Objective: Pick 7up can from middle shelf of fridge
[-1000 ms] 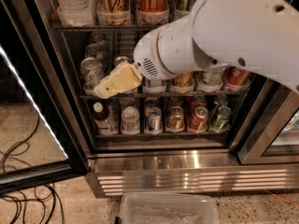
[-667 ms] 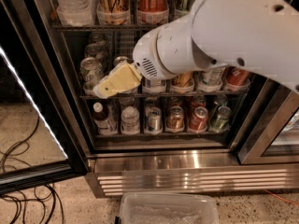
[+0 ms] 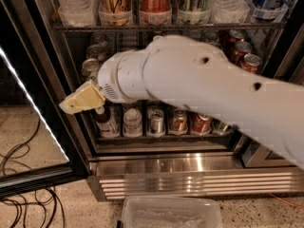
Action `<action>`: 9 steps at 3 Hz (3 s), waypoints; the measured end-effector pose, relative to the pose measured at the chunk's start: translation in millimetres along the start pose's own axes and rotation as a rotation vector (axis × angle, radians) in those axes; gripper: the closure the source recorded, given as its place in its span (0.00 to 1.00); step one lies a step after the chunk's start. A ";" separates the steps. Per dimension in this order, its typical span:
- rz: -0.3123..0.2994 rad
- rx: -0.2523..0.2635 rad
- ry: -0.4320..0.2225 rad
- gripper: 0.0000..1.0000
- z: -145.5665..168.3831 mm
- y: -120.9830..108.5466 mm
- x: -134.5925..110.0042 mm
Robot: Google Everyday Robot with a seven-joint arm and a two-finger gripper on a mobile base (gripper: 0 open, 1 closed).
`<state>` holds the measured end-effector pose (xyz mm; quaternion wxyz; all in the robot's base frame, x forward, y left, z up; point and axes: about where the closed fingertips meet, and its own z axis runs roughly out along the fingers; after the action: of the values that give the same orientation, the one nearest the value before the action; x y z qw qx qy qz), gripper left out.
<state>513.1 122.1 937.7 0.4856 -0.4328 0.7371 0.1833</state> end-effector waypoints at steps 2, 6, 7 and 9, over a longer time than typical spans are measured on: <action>-0.019 0.180 -0.091 0.00 -11.4 13.3 15.0; 0.131 0.212 -0.166 0.00 -3.8 13.0 60.6; 0.146 0.242 -0.230 0.00 37.3 15.8 74.1; 0.118 0.219 -0.234 0.00 59.3 29.4 63.0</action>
Offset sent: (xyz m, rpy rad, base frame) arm -0.0106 0.0496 -0.0331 0.0707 -0.2153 -0.3494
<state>512.5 150.5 850.8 0.6007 -0.3087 0.7153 0.1793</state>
